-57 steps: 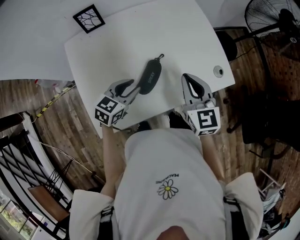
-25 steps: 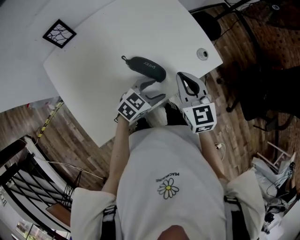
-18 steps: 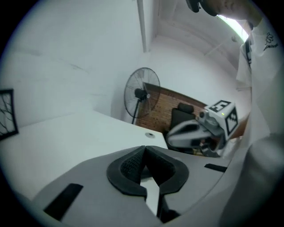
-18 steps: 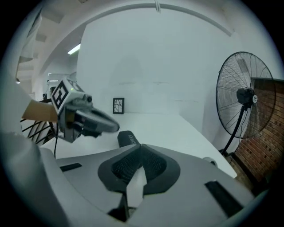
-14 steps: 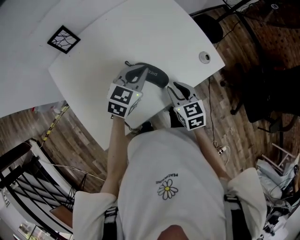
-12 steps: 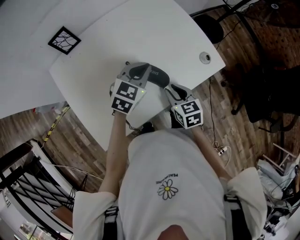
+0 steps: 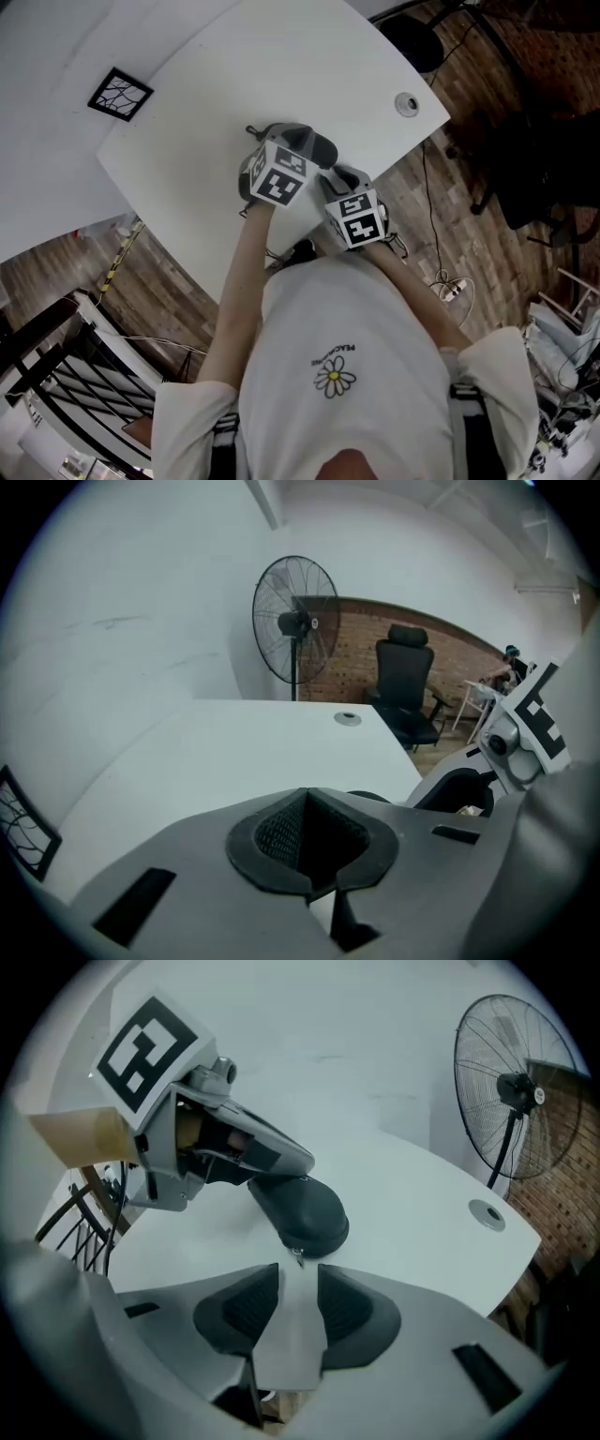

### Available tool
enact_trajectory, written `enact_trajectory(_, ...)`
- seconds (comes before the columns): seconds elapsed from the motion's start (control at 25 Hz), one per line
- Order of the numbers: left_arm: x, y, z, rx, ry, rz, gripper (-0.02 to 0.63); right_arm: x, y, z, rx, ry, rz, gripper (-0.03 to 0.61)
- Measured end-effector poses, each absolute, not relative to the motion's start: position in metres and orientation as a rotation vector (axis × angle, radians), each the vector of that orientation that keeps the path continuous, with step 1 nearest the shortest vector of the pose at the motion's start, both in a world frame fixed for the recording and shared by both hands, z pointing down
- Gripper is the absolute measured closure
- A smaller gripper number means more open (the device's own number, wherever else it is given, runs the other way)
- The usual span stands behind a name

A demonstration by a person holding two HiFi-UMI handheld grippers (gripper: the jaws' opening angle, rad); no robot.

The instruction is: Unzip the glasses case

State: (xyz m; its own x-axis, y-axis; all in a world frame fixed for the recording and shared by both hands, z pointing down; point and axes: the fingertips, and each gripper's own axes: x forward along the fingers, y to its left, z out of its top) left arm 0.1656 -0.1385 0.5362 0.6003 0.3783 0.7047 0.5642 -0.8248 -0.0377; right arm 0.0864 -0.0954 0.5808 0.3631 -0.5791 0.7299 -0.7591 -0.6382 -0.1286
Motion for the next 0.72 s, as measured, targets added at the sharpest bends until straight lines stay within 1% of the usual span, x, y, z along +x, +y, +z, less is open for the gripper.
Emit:
enact_trajectory(0.16,0.1619,-0.1407,0.5357,-2.625,-0.761,-1.013,0.600,0.0929,-0.0993,0.5835,2.412,-1.188,1.166,0.471)
enact_trajectory(0.24,0.1620,-0.1406,0.5355,-2.641,-0.758,-1.006,0.600,0.0937,-0.0971,0.5841,2.411,-1.185,1.165,0.506)
enact_trajectory(0.28,0.1622,-0.1402,0.5355,-2.637,-0.756,-1.008,0.600,0.0931,-0.0957,0.5842,2.411,-1.188,1.167,0.539)
enact_trajectory(0.36,0.1625,-0.1394,0.5357,-2.626,-0.753,-1.021,0.600,0.0915,-0.0950,0.5845,2.405,-1.203,1.169,0.555)
enact_trajectory(0.48,0.1632,-0.1399,0.5360,-2.625,-0.753,-1.019,0.600,0.0895,-0.0994,0.5841,2.392,-1.248,1.146,0.568)
enact_trajectory(0.72,0.1620,-0.1393,0.5353,-2.627,-0.740,-0.993,0.600,0.0854,-0.0924,0.5798,2.337,-1.262,1.126,0.572)
